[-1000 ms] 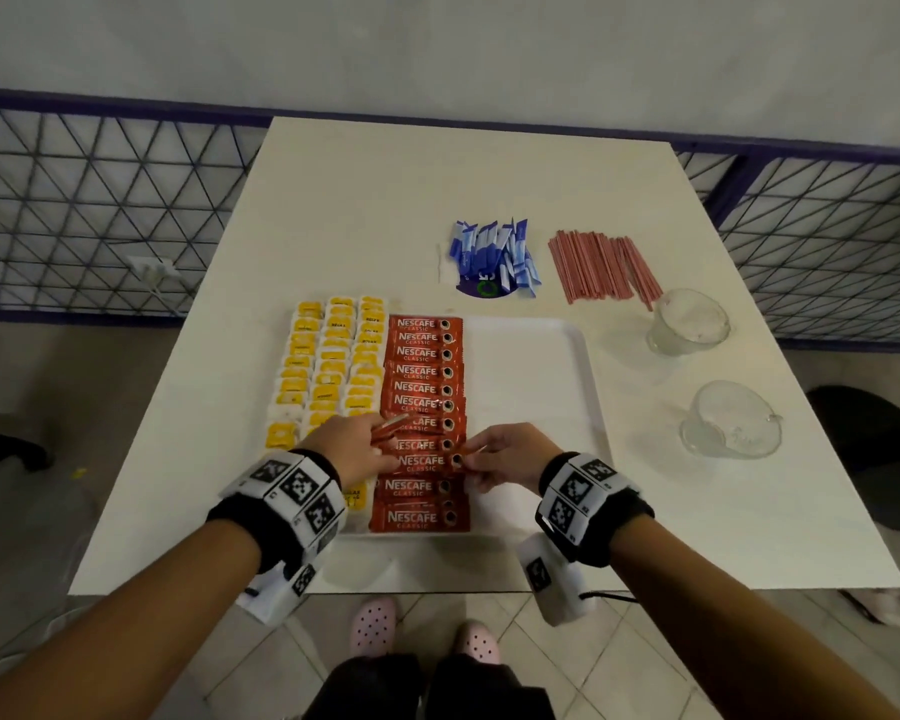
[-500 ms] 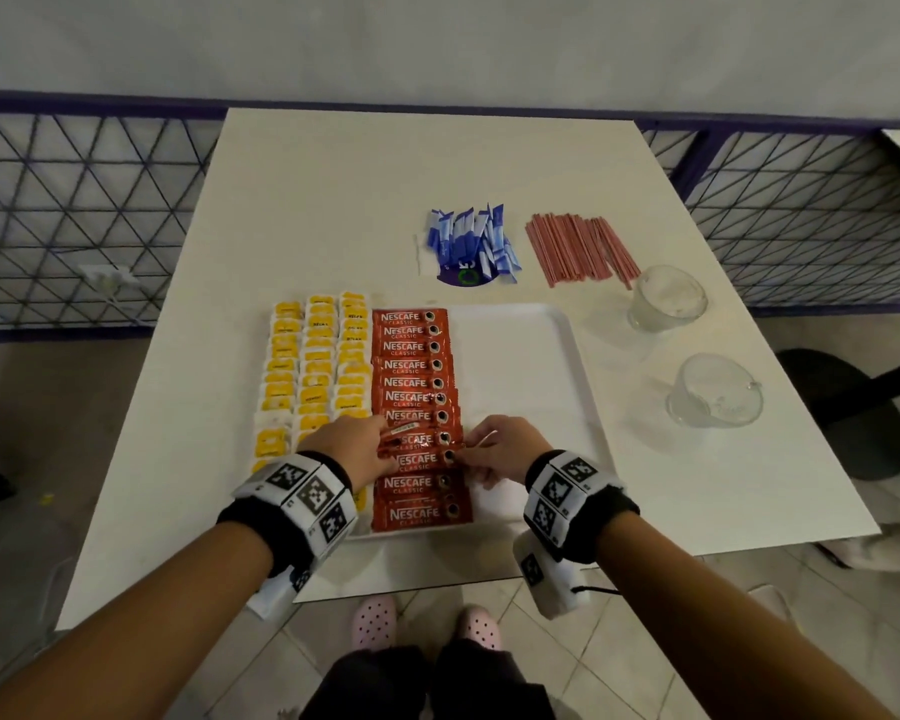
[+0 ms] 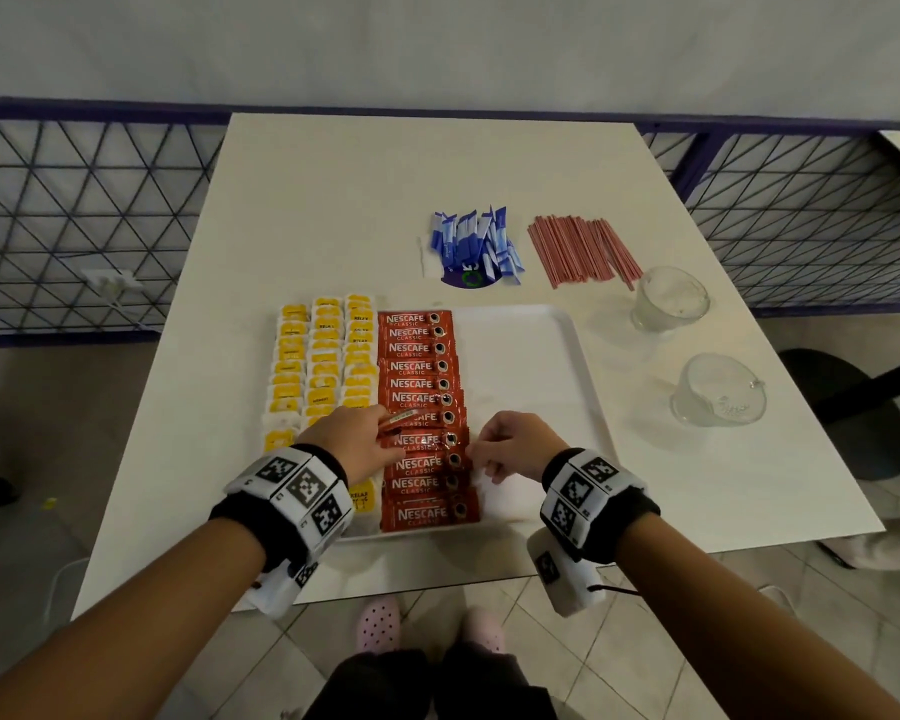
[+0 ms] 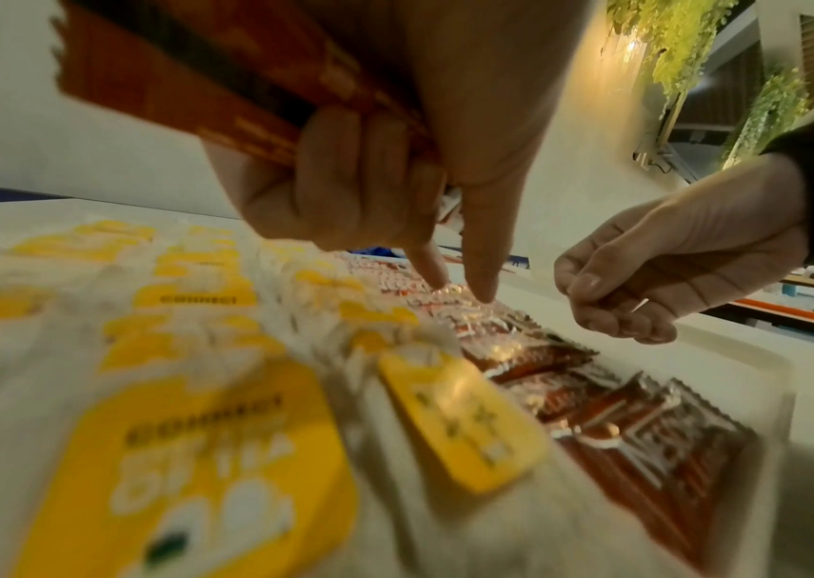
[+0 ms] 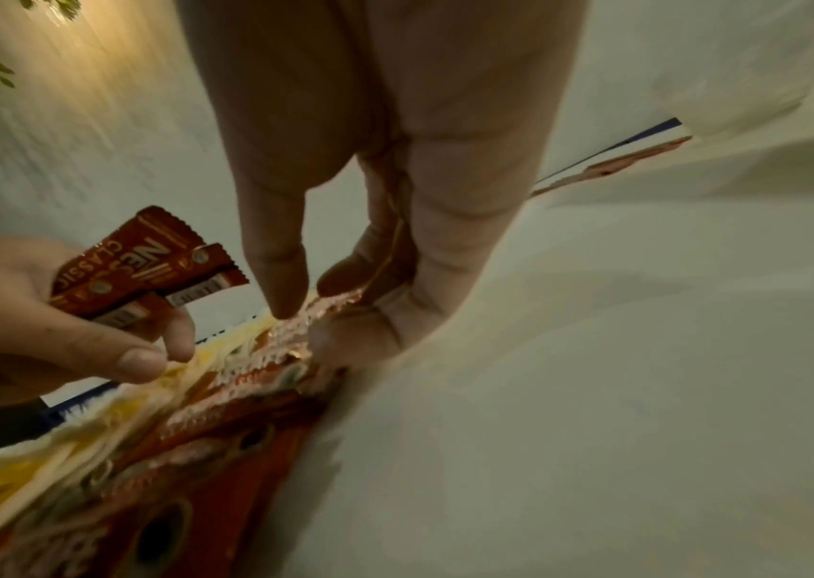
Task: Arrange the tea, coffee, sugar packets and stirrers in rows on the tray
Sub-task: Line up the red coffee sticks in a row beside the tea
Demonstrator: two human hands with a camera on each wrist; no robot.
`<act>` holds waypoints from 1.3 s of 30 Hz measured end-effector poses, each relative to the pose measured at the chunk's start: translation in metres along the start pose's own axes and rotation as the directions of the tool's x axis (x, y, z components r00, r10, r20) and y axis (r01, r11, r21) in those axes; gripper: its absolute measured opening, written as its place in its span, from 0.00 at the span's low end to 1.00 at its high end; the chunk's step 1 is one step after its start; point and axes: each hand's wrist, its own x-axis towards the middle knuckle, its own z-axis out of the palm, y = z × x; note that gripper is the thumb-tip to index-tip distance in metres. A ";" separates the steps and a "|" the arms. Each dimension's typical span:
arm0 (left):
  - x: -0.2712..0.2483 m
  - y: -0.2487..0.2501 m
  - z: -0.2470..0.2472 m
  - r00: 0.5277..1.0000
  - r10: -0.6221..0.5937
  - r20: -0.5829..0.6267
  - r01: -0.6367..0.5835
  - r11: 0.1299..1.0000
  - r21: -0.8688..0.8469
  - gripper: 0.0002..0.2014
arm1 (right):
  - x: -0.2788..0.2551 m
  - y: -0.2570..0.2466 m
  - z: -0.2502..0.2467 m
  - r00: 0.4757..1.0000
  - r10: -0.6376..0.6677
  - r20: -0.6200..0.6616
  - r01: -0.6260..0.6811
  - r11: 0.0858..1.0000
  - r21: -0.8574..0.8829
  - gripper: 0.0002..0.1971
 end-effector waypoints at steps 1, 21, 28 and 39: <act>0.000 0.001 -0.003 1.000 0.013 -0.007 -0.013 1.000 -0.019 0.16 | -0.002 -0.005 -0.003 0.999 -0.032 0.009 0.032 0.999 0.012 0.09; -0.023 0.020 -0.021 0.967 0.147 0.206 0.055 0.673 -0.738 0.21 | -0.007 -0.066 -0.029 0.919 -0.337 0.205 0.343 0.939 0.003 0.04; -0.021 0.026 -0.007 0.968 0.122 0.221 0.111 0.582 -0.806 0.19 | -0.005 -0.060 -0.034 0.900 -0.355 0.255 0.366 0.931 0.003 0.12; -0.021 0.030 0.010 0.993 0.002 0.117 0.100 0.502 -0.859 0.21 | -0.009 -0.050 -0.033 0.893 -0.332 0.304 0.355 0.935 -0.021 0.12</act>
